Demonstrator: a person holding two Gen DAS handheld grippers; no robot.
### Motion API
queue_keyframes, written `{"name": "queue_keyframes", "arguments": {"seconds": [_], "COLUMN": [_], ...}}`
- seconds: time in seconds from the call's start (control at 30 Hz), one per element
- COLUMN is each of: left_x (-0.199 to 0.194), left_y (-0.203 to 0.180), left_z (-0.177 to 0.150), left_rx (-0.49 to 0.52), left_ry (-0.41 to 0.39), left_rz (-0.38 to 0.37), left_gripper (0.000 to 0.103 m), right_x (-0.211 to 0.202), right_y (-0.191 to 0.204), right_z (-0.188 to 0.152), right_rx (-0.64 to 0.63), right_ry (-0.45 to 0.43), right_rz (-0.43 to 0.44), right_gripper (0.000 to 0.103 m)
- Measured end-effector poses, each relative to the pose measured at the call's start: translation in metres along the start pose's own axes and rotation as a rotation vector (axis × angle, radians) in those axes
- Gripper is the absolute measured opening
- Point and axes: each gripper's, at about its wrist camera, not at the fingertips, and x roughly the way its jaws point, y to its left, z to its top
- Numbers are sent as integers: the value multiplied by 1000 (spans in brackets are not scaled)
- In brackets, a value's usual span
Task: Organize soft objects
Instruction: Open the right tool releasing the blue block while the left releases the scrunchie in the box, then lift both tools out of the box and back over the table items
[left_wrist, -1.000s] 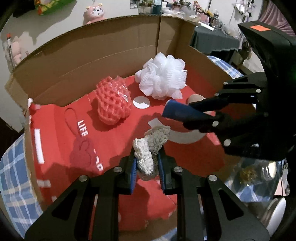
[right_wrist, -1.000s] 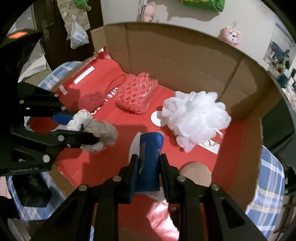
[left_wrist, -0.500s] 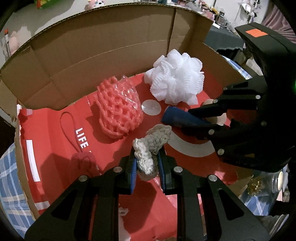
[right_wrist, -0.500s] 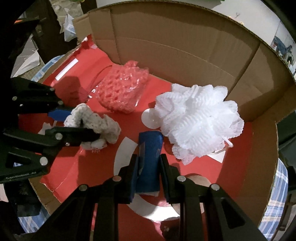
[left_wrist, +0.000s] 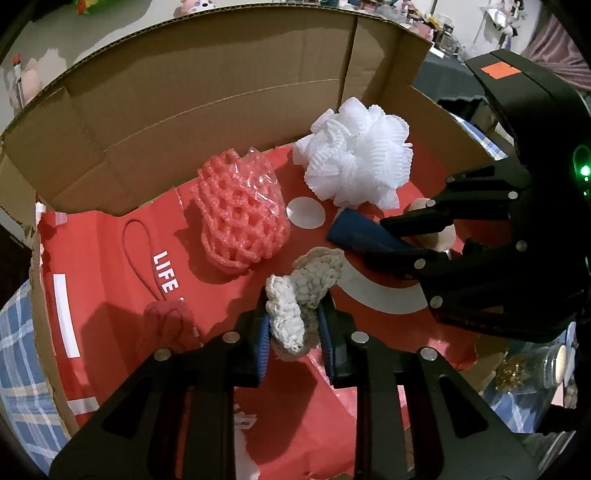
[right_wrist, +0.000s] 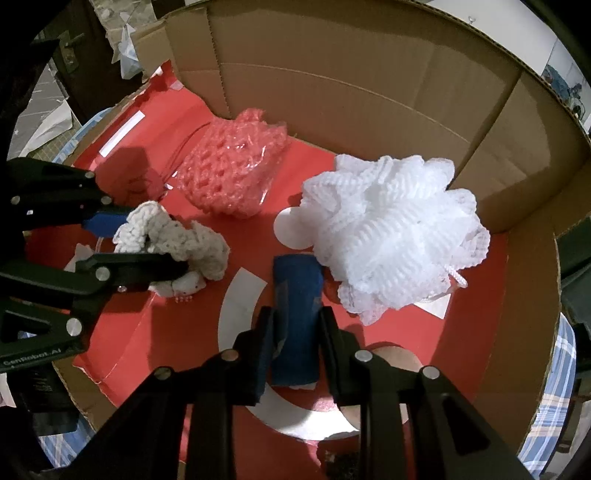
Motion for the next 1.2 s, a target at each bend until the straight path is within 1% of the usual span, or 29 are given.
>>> {"name": "queue_keyframes", "arguments": {"seconds": [0.07,0.13,0.17,0.2,0.27,0.33,0.5,0.57,0.67,0.73,0.77,0.9,0.97,1.0,1.07,1.2], "left_x": [1,0,1,0,-4,-6,-13,-19,-30,-43,-48,-75,-91,-100,-117,-151], "left_y": [1,2,3,3,3,4,6,5,2,0,-2,-12,-19,-23,-30,-44], "left_z": [-1,-2,-2,-2,-3,-3,-3,-4,-8,-16,-18,-25,-31,-34,-42,-58], "left_rx": [-5,-6,-9,-14,-12,-11,-26,-31,-33,-34,-33,-43,-41,-41,-47,-51], "left_ry": [6,5,6,4,-19,-20,-33,-48,-70,-94,-107,-180,-227,-246,-294,-391], "left_rz": [-6,-6,-5,-6,-6,1,1,-2,-5,-6,-6,-10,-7,-3,9,50], "left_gripper": [28,35,51,59,59,59,59,59,64,65,66,74,75,75,77,80], "right_x": [1,1,1,1,0,-2,-12,-19,-31,-42,-48,-81,-97,-110,-126,-163], "right_y": [-1,-1,-1,-1,-1,0,1,-1,-2,-1,0,5,6,9,13,24], "right_z": [1,0,0,0,-1,-3,-6,-8,-12,-16,-19,-32,-39,-45,-51,-68], "right_rx": [2,-1,-2,-3,-4,-10,-3,0,7,18,21,48,61,65,69,76], "right_ry": [0,-1,-1,-3,-3,-8,-22,-31,-53,-68,-77,-136,-169,-196,-231,-314], "right_rz": [-3,-10,-13,-16,-14,-22,-37,-43,-47,-48,-50,-56,-60,-67,-78,-93], "right_gripper": [30,32,33,34,39,44,48,59,63,65,69,78,85,87,92,97]}}
